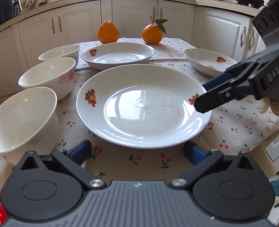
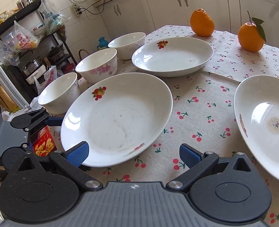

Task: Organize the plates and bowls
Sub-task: 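Move the right tool to the large white plate and grasp its rim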

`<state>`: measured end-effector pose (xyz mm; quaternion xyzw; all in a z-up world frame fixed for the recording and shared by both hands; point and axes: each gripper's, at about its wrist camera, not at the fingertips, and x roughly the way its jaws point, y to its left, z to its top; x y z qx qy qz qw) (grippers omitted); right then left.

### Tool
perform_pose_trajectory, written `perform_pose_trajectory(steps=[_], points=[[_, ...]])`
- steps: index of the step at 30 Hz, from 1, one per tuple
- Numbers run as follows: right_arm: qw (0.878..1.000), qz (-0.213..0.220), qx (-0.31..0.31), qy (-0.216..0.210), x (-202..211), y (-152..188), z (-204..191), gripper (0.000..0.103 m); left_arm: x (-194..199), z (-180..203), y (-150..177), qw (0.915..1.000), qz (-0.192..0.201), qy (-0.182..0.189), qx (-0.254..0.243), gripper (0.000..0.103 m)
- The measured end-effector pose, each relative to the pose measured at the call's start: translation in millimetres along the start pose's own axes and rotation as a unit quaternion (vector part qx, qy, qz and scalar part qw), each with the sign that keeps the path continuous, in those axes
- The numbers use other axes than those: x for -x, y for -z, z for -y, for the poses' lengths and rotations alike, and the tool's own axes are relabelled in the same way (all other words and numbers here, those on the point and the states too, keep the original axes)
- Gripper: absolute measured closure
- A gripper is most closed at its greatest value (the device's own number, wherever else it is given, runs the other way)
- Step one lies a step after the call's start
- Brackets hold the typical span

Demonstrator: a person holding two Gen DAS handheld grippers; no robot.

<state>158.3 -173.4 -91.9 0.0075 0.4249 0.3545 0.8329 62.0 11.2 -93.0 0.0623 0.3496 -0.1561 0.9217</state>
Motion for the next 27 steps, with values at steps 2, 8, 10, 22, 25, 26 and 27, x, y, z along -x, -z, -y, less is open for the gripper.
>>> perform_pose_trajectory(steps=[2,8,10,22,25,26,27], points=[[1.000,-0.013,0.003,-0.005,-9,-7,2,0.000,0,0,0,1.0000,0.000,0.001,-0.001,0.000],[0.999,-0.037,0.030,-0.018,-31,-26,6,0.000,-1,-1,0,0.9999,0.003,0.007,-0.007,0.000],[0.998,-0.043,0.036,-0.026,-37,-33,7,0.000,-1,-1,0,0.9999,0.004,0.008,-0.008,0.000],[0.994,-0.069,0.064,-0.057,-73,-77,15,0.000,-1,-1,0,0.9997,0.008,0.016,-0.015,0.000],[0.993,-0.074,0.069,-0.062,-78,-83,16,0.000,-1,-1,-1,0.9997,0.007,0.017,-0.016,0.000],[0.993,-0.075,0.070,-0.064,-79,-85,16,0.000,-1,-1,-1,0.9997,0.007,0.016,-0.016,0.000],[0.993,-0.076,0.070,-0.065,-80,-86,17,0.001,-1,-1,-1,0.9997,0.007,0.016,-0.016,0.000]])
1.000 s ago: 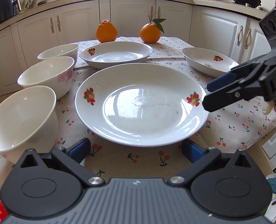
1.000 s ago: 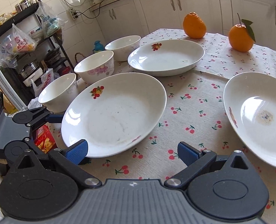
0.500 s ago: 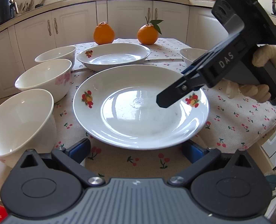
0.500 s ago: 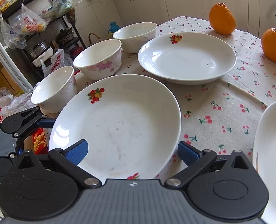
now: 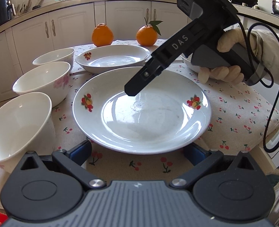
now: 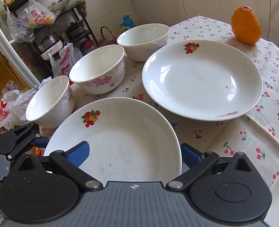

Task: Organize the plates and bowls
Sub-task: 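Move the right tool to the large white plate and grasp its rim, then lift the large white plate with the right tool toward the other plate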

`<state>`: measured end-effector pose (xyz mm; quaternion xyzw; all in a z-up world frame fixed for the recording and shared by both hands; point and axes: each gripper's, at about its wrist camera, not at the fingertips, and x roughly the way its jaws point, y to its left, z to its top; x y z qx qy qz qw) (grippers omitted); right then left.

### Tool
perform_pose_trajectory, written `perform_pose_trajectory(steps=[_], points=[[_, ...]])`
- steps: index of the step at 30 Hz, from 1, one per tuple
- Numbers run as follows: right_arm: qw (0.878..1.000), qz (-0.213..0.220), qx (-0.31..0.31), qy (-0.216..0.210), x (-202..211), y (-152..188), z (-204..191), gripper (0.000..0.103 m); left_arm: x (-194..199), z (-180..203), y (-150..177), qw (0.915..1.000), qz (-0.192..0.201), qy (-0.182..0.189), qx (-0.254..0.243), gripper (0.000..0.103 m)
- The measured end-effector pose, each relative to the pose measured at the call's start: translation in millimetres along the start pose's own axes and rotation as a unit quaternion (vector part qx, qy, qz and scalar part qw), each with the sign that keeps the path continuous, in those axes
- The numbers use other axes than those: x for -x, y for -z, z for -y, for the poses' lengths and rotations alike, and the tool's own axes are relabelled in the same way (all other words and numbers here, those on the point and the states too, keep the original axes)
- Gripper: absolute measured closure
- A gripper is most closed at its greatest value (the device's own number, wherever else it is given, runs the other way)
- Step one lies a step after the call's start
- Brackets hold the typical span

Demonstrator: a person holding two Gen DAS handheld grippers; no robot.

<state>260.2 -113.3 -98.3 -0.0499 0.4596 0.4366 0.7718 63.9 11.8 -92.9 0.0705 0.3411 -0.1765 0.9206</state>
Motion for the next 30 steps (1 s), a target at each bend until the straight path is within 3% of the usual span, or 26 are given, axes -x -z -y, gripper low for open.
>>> perform_pose_trajectory(steps=[7,30], points=[[1.000,-0.003,0.002,-0.010,2,-3,1,0.015,1,1,0,1.0000,0.002,-0.004,-0.001,0.001],[1.000,0.001,-0.001,0.001,15,5,-1,0.017,8,8,-6,0.9993,0.006,0.000,-0.038,0.004]])
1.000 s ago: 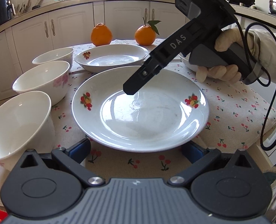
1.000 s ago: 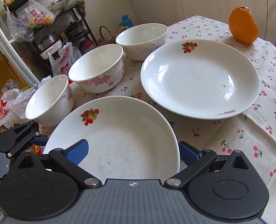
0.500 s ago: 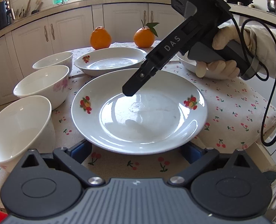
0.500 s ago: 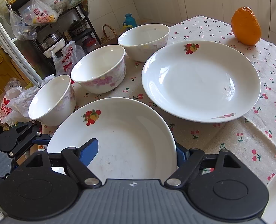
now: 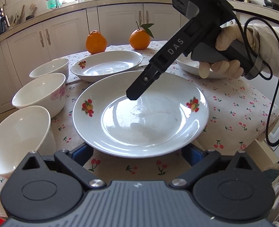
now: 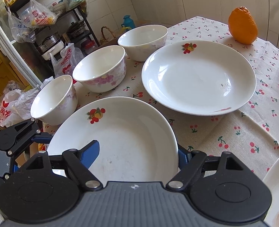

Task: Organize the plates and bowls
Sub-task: 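Lift the large white plate with the right tool toward the other plate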

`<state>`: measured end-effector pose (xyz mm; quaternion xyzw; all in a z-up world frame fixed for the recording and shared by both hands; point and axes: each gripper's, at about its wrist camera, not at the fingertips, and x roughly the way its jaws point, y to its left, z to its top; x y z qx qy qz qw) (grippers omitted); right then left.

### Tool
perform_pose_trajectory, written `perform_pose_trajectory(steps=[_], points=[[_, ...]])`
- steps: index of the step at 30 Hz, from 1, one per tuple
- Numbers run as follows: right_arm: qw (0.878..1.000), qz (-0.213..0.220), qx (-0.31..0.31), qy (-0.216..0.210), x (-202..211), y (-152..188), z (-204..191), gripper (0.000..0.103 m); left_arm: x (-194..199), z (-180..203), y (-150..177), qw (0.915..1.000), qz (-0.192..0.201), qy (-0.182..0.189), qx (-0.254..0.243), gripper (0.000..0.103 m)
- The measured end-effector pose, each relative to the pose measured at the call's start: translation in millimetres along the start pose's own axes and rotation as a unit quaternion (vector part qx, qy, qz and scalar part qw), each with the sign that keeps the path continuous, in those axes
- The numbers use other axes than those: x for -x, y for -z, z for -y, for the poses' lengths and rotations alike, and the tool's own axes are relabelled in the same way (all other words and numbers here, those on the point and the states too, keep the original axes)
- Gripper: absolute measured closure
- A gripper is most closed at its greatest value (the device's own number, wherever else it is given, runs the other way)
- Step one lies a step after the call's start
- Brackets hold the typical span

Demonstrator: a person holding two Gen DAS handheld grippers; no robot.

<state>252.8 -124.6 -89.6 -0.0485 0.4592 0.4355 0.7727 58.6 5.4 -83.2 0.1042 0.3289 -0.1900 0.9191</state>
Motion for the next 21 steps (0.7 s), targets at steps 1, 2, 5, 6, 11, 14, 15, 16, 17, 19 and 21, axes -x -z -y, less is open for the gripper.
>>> perform_pose_trajectory(steps=[1,2,5,6,11,14,15,16,17,19,21], points=[[1.000,0.001,-0.001,0.001,1,0,0,0.017,1,0,-1,1.0000,0.000,0.002,-0.002,0.004],[1.000,0.003,-0.001,0.002,4,1,0,0.017,2,0,-3,1.0000,0.000,0.004,-0.004,0.004],[1.000,0.010,-0.002,0.005,13,3,-1,0.017,3,-1,-9,0.9999,-0.002,0.013,-0.010,0.004],[1.000,0.012,-0.002,0.007,16,3,-2,0.017,4,-1,-10,0.9998,-0.003,0.015,-0.013,0.004],[0.999,0.026,0.001,0.019,35,6,-4,0.017,5,2,-22,0.9992,-0.003,0.030,-0.028,0.004],[0.999,0.034,-0.004,0.029,46,10,-2,0.017,3,4,-29,0.9985,-0.003,0.043,-0.033,0.004],[0.999,0.037,-0.006,0.033,49,12,-1,0.017,3,5,-31,0.9983,-0.003,0.047,-0.036,0.004],[0.999,0.039,-0.008,0.036,52,13,0,0.017,2,7,-34,0.9980,-0.003,0.051,-0.039,0.004],[0.998,0.042,-0.011,0.040,57,15,2,0.017,0,9,-37,0.9976,-0.003,0.055,-0.043,0.004],[0.998,0.048,-0.017,0.047,64,18,7,0.017,-3,12,-42,0.9968,-0.003,0.062,-0.049,0.004],[0.997,0.054,-0.024,0.057,72,22,11,0.017,-7,17,-50,0.9958,-0.002,0.072,-0.057,0.004]])
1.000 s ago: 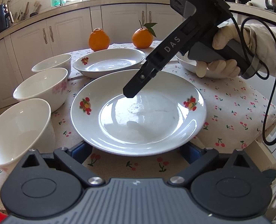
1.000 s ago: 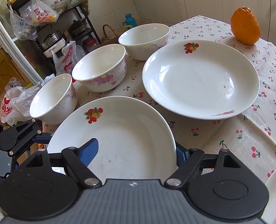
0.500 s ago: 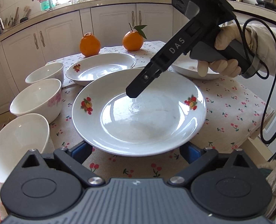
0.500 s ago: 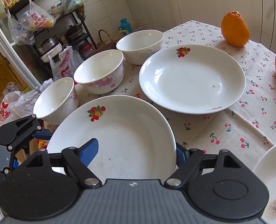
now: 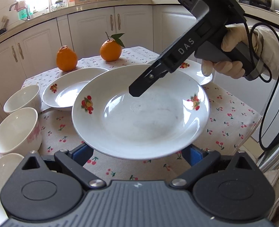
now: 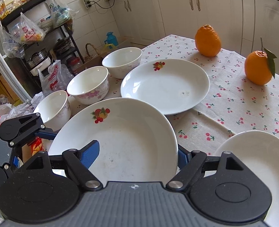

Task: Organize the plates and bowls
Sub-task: 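Lift the large white plate with the right tool toward the other plate, then lower the large plate onto the other white plate and open the right tool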

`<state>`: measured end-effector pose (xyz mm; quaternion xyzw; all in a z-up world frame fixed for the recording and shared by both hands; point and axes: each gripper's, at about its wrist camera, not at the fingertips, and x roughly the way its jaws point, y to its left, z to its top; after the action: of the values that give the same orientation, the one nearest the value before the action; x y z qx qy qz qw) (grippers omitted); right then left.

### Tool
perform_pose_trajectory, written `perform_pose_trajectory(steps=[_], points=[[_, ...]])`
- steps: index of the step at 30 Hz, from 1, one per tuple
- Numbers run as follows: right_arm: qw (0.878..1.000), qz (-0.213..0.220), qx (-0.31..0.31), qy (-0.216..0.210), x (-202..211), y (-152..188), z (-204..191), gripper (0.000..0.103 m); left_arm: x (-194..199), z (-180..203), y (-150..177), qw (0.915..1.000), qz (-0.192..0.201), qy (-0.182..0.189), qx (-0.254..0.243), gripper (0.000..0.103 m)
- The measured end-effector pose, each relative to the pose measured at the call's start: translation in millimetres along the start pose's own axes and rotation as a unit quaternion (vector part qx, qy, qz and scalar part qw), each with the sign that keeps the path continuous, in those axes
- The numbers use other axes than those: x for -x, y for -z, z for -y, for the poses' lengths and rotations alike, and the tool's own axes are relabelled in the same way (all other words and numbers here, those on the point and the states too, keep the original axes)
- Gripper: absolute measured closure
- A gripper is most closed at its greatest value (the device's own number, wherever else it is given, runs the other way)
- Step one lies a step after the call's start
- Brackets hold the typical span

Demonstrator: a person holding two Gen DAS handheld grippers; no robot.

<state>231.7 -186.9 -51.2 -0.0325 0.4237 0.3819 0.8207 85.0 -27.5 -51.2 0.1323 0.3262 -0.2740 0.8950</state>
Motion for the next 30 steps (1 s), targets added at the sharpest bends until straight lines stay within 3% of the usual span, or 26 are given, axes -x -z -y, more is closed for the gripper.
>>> perform_pose_trajectory(steps=[17,30], points=[[0.993,0.032,-0.073,0.084,63,36,73,0.017,-64,36,-62,0.9945,0.000,0.085,-0.061,0.004],[0.986,0.039,-0.118,0.107,69,55,123,0.017,-100,50,-85,0.9913,-0.007,0.106,-0.077,0.004]])
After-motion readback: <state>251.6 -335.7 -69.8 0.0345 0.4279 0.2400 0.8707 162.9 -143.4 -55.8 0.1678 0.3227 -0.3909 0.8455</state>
